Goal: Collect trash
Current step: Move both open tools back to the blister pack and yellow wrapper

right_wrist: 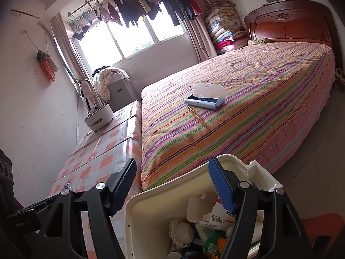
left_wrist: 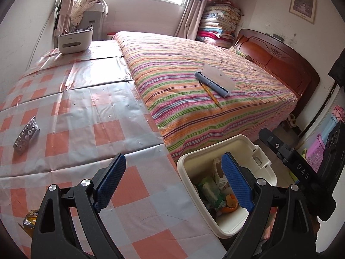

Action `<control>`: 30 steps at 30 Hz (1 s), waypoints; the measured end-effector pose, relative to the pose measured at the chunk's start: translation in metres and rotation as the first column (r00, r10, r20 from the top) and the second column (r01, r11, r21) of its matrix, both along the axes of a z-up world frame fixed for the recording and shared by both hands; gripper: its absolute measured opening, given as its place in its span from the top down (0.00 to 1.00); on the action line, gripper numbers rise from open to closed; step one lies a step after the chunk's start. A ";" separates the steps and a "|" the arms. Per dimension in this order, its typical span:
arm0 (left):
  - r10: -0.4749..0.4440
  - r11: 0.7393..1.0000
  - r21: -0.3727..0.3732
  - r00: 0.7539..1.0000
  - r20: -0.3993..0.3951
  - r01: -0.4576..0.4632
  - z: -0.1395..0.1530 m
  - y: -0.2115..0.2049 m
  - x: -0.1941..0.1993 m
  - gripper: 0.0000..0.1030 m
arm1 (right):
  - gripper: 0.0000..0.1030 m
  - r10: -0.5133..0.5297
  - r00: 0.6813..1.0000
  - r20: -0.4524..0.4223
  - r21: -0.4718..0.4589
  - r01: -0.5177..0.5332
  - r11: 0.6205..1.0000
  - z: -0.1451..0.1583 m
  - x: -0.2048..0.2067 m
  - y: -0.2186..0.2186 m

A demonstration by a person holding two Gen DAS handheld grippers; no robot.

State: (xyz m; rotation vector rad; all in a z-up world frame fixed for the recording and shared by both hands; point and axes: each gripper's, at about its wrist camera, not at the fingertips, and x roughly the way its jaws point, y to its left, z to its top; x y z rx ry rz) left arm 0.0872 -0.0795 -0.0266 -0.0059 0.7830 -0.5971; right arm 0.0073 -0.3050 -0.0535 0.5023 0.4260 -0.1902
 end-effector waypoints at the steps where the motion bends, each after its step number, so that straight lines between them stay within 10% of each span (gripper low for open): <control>1: 0.008 1.000 -0.003 1.000 0.000 -0.008 0.001 0.005 0.001 0.14 | 0.35 0.009 1.000 -0.002 -0.001 -0.009 1.000 0.000 0.002 0.003; 30: 0.337 0.940 0.059 0.941 0.005 -0.337 0.011 0.190 0.065 0.14 | 0.35 0.390 0.918 -0.072 -0.051 -0.394 0.918 -0.005 0.043 0.140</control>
